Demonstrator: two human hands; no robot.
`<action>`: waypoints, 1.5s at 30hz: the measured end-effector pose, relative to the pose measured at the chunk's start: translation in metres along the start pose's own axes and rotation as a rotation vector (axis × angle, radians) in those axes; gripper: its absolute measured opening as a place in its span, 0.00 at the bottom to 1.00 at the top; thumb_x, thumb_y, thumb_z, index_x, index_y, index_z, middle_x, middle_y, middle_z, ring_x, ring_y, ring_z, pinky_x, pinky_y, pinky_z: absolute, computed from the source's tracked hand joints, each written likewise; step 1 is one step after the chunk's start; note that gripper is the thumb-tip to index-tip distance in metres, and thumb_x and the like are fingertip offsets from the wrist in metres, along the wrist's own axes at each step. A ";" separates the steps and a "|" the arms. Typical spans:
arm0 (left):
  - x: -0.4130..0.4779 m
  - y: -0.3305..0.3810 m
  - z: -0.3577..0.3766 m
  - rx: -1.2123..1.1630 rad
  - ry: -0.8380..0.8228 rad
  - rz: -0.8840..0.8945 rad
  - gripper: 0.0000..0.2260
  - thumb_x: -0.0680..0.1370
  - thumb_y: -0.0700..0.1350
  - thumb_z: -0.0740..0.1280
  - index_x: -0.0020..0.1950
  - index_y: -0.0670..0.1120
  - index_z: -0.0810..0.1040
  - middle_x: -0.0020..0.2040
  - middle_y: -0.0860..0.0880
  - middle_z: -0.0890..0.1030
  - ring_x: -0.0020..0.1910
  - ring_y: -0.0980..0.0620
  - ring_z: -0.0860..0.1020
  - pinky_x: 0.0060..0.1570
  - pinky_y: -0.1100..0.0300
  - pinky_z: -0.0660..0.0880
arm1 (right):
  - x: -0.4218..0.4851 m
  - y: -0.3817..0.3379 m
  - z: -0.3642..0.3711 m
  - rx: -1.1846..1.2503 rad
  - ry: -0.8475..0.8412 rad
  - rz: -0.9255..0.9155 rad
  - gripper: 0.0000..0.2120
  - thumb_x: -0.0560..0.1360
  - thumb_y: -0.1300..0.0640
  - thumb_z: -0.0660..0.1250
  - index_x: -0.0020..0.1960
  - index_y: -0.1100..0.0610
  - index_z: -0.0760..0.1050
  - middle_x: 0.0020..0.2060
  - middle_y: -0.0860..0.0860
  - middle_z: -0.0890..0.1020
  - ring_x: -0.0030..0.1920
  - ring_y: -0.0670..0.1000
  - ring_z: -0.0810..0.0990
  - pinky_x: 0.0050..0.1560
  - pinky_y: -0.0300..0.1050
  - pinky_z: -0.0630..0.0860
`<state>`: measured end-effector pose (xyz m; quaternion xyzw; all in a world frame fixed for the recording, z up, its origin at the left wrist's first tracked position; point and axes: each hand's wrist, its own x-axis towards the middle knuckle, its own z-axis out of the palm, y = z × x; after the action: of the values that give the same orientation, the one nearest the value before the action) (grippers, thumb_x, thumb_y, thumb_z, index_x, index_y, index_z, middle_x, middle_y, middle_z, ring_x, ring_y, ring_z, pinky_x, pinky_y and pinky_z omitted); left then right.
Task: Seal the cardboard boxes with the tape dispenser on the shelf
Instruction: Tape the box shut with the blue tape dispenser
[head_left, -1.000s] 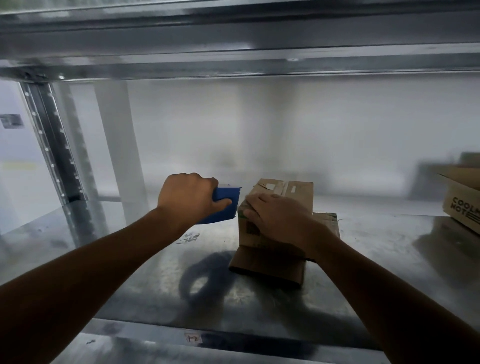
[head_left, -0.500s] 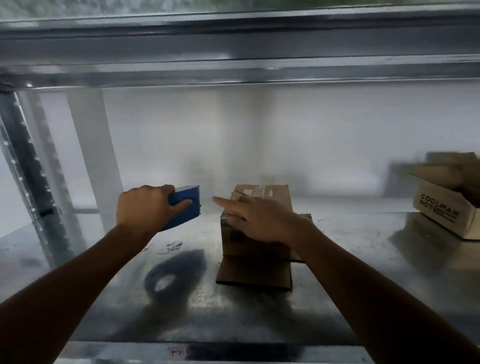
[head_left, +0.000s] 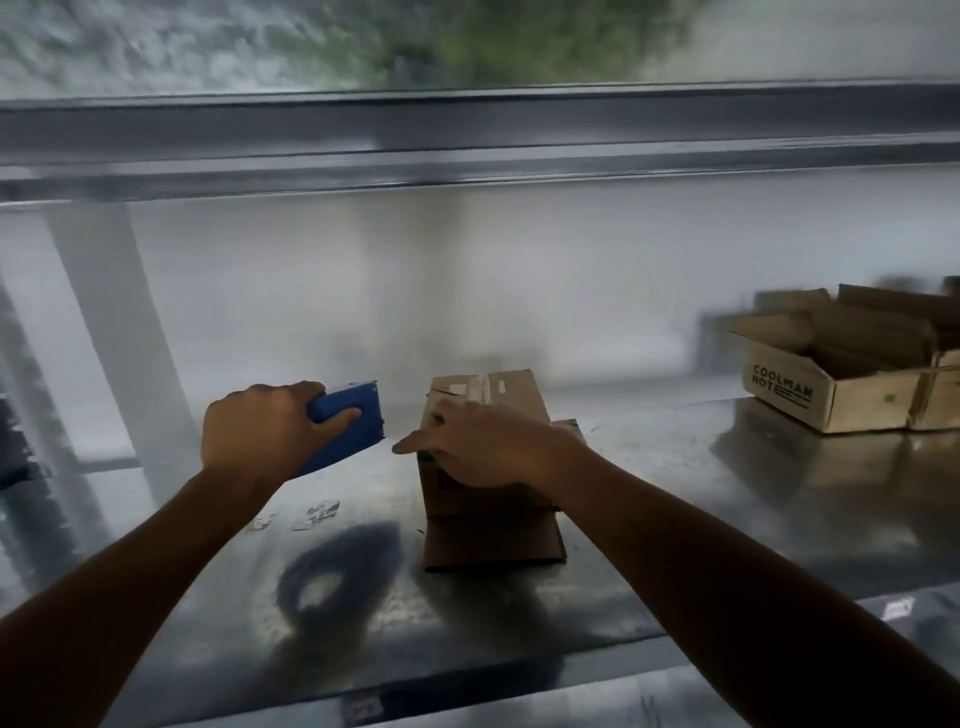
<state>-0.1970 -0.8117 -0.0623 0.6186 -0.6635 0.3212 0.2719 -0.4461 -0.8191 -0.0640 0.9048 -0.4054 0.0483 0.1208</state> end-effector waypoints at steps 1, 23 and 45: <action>0.002 -0.001 -0.001 -0.008 0.005 0.002 0.19 0.73 0.68 0.69 0.39 0.53 0.82 0.24 0.53 0.73 0.23 0.50 0.71 0.28 0.66 0.64 | 0.001 -0.001 -0.001 0.012 -0.012 0.018 0.22 0.86 0.54 0.52 0.76 0.38 0.66 0.69 0.56 0.71 0.67 0.58 0.72 0.62 0.54 0.76; 0.011 -0.026 0.015 -0.088 -0.083 0.007 0.21 0.74 0.73 0.61 0.43 0.57 0.80 0.26 0.58 0.68 0.27 0.53 0.69 0.29 0.63 0.59 | 0.009 -0.025 0.026 -0.078 0.204 0.242 0.23 0.85 0.44 0.48 0.75 0.49 0.67 0.69 0.52 0.71 0.64 0.57 0.73 0.59 0.58 0.74; 0.021 -0.042 0.025 -0.173 -0.037 0.068 0.29 0.71 0.78 0.54 0.51 0.59 0.83 0.30 0.56 0.73 0.31 0.53 0.71 0.30 0.63 0.58 | 0.021 -0.037 0.018 0.042 0.110 0.562 0.18 0.75 0.37 0.58 0.58 0.47 0.73 0.61 0.52 0.77 0.62 0.58 0.74 0.61 0.56 0.68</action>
<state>-0.1558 -0.8453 -0.0584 0.5757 -0.7144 0.2603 0.3008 -0.4047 -0.8146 -0.0839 0.7554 -0.6319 0.1371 0.1059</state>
